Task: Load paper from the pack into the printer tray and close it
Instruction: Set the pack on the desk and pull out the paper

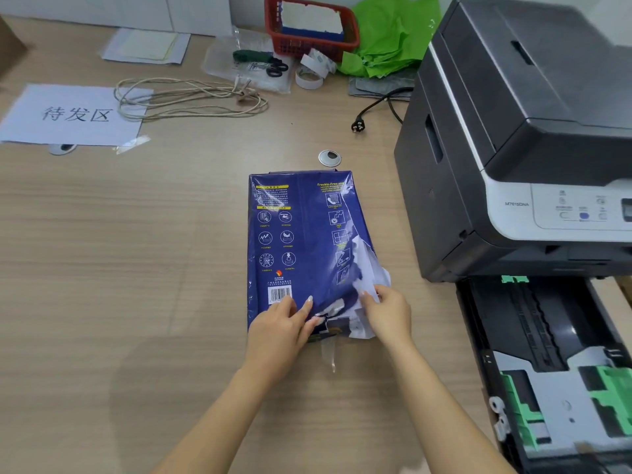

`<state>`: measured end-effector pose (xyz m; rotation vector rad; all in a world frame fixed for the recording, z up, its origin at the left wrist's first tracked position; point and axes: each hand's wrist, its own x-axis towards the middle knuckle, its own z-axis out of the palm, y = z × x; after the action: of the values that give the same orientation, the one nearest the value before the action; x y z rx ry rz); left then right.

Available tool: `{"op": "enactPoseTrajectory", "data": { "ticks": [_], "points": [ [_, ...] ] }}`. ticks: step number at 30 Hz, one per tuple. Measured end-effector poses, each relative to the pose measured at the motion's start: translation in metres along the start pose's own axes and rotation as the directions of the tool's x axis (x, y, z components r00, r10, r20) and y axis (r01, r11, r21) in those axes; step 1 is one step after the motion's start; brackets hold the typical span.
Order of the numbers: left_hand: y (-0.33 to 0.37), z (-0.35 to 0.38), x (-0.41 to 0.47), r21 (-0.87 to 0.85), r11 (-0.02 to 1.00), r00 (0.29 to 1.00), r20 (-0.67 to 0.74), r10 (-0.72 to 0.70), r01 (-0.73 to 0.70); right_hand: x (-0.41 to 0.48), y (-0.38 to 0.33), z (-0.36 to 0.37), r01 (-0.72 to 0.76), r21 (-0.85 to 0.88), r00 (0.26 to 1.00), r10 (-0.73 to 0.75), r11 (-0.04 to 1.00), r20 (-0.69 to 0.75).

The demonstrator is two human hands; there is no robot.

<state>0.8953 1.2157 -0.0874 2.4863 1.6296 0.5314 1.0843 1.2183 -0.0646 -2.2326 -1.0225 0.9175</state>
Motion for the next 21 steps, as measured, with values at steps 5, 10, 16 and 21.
{"op": "enactPoseTrajectory", "data": {
  "ticks": [5, 10, 16, 21],
  "points": [
    [-0.008, -0.02, -0.021, -0.211, 0.942, 0.964, 0.023, -0.264, 0.262, -0.006, 0.016, -0.01, -0.188, 0.315, 0.98, 0.158, 0.93, 0.117],
    [-0.024, -0.03, -0.048, -0.326, 0.71, 0.78, 0.207, -0.59, 0.624, -0.032, 0.034, -0.019, -0.303, 0.386, 0.933, 0.189, 0.871, 0.306],
    [-0.023, -0.035, -0.062, -0.578, 0.215, 0.583, 0.583, -0.566, 0.787, -0.067, 0.051, -0.014, -0.358, 0.481, 0.921, 0.219, 0.8, 0.322],
    [-0.01, -0.046, -0.074, -0.623, 0.162, 0.606, 0.613, -0.507, 0.765, -0.087, 0.059, -0.019, -0.327, 0.493, 0.932, 0.19, 0.807, 0.308]
  ]
}}
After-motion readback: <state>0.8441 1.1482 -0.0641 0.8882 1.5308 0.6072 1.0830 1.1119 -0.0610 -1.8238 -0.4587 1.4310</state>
